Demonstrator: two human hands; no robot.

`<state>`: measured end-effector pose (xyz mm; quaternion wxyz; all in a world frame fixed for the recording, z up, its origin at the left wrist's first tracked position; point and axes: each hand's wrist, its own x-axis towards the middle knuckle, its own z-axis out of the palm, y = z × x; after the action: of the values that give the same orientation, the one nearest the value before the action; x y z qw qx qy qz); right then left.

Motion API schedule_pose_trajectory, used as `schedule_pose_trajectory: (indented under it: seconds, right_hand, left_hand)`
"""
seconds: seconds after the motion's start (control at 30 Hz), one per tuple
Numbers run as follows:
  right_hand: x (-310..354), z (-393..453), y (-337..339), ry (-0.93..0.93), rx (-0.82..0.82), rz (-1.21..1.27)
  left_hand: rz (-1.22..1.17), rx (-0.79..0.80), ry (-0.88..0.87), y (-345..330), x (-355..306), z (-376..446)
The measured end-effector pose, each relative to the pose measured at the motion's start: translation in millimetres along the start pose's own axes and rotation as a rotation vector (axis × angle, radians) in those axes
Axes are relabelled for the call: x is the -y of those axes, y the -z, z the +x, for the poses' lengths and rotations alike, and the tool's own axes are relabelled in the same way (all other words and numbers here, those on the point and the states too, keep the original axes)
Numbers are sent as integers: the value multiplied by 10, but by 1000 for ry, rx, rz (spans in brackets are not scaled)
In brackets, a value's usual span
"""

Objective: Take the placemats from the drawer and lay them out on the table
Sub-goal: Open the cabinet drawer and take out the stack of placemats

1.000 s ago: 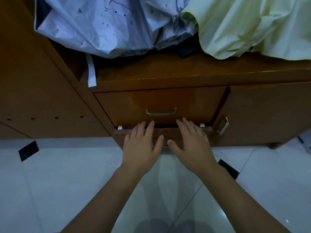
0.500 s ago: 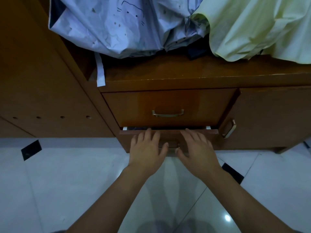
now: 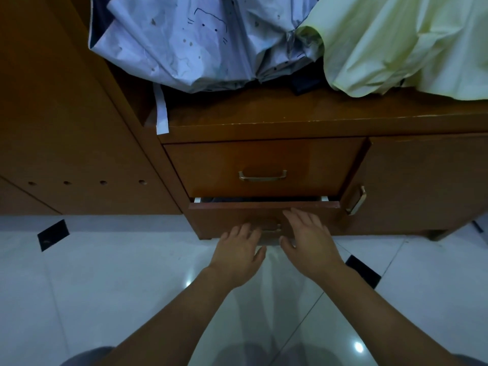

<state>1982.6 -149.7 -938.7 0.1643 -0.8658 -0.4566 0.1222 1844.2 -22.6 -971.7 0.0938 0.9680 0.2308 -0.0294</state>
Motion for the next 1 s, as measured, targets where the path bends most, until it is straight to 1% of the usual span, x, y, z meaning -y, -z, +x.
schedule_pose_trajectory:
  seconds: [0.13, 0.23, 0.4, 0.6, 0.73, 0.83, 1.0]
  right_hand:
    - [-54, -57, -19, -10, -4, 0]
    - [-117, -90, 4, -16, -29, -18]
    - [-227, -87, 68, -40, -73, -24]
    - [-240, -62, 98, -40, -91, -15]
    - [-328, -37, 104, -76, -62, -26]
    - [-357, -29, 57, -88, -37, -93]
    - [-309, -133, 3, -64, -150, -195]
  left_hand:
    - [20, 66, -82, -238, -81, 47]
    - [7, 50, -113, -398, -91, 92]
    - [16, -31, -54, -375, -149, 229]
    - [-28, 71, 15, -353, -140, 240]
    - [-89, 69, 47, -356, -189, 239]
    - [-95, 46, 57, -352, -209, 223]
    - [-70, 38, 19, -267, -246, 125]
